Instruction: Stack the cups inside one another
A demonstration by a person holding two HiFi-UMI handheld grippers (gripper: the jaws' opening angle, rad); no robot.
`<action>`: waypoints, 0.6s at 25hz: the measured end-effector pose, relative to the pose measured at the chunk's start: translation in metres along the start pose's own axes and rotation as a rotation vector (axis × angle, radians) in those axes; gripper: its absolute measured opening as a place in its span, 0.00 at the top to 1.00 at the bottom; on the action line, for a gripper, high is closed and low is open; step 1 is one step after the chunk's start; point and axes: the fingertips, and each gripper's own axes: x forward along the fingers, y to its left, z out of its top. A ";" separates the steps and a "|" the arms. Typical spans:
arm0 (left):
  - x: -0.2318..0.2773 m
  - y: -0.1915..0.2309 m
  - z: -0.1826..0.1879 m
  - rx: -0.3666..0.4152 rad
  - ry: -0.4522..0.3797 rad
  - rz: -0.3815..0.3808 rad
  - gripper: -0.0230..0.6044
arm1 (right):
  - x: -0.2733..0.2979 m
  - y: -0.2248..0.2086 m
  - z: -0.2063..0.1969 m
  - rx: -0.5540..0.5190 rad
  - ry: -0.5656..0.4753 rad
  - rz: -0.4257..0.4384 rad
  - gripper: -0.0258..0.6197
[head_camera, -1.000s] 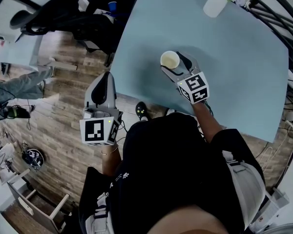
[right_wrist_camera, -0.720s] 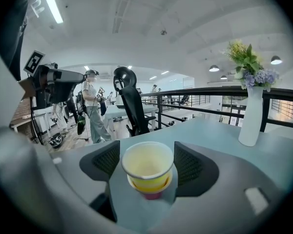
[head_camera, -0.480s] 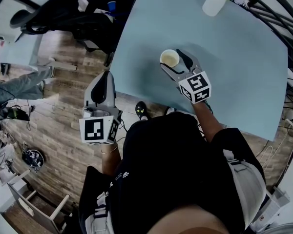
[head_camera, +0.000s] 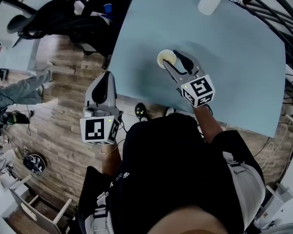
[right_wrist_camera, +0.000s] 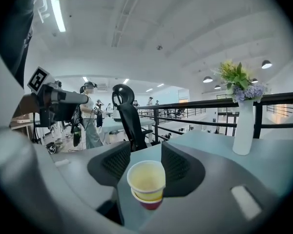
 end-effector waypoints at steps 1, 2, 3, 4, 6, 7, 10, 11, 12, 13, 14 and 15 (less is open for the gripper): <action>0.001 -0.001 0.001 0.001 0.000 -0.005 0.98 | -0.002 0.000 0.002 0.000 -0.007 -0.004 0.65; 0.003 -0.002 0.002 0.003 -0.005 -0.010 0.98 | -0.003 -0.001 0.004 0.000 -0.015 -0.009 0.67; 0.005 -0.003 0.005 0.005 -0.012 -0.016 0.98 | -0.005 -0.002 0.007 0.000 -0.023 -0.013 0.68; 0.007 -0.004 0.006 0.008 -0.019 -0.022 0.98 | -0.006 -0.002 0.009 0.000 -0.033 -0.017 0.71; 0.010 -0.005 0.005 0.007 -0.015 -0.029 0.98 | -0.010 -0.003 0.014 -0.001 -0.056 -0.027 0.77; 0.011 -0.006 0.004 0.006 -0.011 -0.033 0.98 | -0.013 -0.004 0.017 -0.002 -0.068 -0.032 0.79; 0.014 -0.008 0.004 0.006 -0.019 -0.053 0.98 | -0.020 -0.005 0.025 -0.005 -0.102 -0.050 0.86; 0.015 -0.008 0.002 0.006 -0.017 -0.058 0.98 | -0.022 -0.005 0.027 -0.005 -0.111 -0.055 0.89; 0.016 -0.009 0.002 0.006 -0.015 -0.062 0.98 | -0.024 -0.006 0.029 -0.006 -0.118 -0.061 0.91; 0.017 -0.010 0.002 0.007 -0.015 -0.068 0.98 | -0.025 -0.007 0.031 -0.007 -0.125 -0.066 0.92; 0.019 -0.011 0.003 0.011 -0.017 -0.074 0.98 | -0.027 -0.008 0.033 -0.007 -0.131 -0.073 0.93; 0.020 -0.013 0.005 0.016 -0.020 -0.081 0.98 | -0.029 -0.008 0.035 -0.006 -0.135 -0.080 0.94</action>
